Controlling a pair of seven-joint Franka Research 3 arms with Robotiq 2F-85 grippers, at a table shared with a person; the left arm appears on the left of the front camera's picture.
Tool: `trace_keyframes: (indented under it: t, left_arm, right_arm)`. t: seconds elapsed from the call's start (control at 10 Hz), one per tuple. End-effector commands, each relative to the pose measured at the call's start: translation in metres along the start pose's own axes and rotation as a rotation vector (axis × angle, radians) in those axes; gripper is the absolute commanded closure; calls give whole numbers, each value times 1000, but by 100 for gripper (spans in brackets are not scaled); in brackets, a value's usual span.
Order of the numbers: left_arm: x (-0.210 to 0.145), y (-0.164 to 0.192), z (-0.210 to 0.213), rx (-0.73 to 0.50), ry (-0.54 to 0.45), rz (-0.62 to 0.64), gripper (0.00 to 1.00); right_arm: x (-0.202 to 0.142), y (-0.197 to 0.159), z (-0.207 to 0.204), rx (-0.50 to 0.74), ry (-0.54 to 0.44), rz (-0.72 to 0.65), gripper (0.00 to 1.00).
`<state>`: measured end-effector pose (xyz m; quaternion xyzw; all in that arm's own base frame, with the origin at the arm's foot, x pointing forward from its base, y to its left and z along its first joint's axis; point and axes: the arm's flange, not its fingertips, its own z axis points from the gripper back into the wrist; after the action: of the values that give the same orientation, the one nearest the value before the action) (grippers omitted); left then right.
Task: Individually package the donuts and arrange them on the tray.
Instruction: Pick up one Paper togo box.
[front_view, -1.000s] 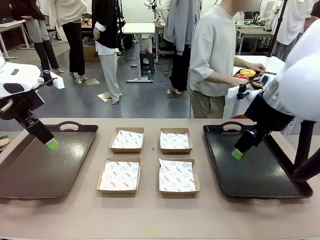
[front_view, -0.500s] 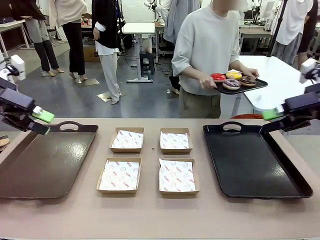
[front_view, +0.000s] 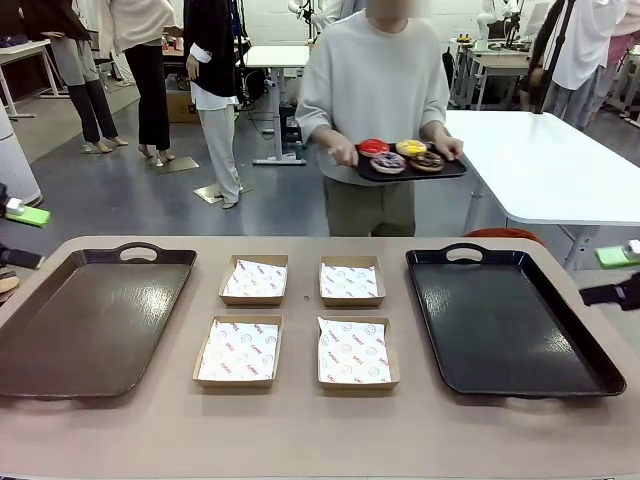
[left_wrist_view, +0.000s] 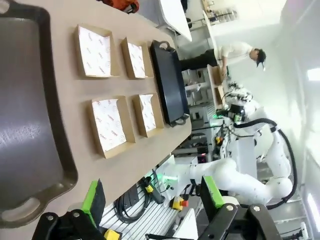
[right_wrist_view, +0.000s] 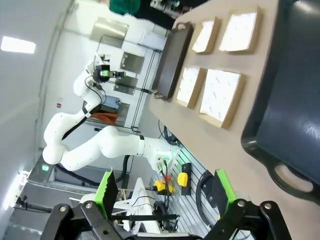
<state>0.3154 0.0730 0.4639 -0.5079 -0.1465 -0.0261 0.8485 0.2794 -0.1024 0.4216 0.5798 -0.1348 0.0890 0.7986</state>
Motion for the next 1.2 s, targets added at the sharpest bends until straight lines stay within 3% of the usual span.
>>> trace_keyframes:
  t: [0.0,0.4,1.1]
  left_arm:
    - [-21,18,5,-82,-25,20,0]
    - [-32,42,29,-201,63,51,0]
    - [-38,49,28,-206,57,99,0]
  right_arm:
    - [-11,-10,10,-3,-7,5,0]
    - [-23,-22,31,21,-37,-10,0]
    - [-26,-23,32,25,-62,-38,0]
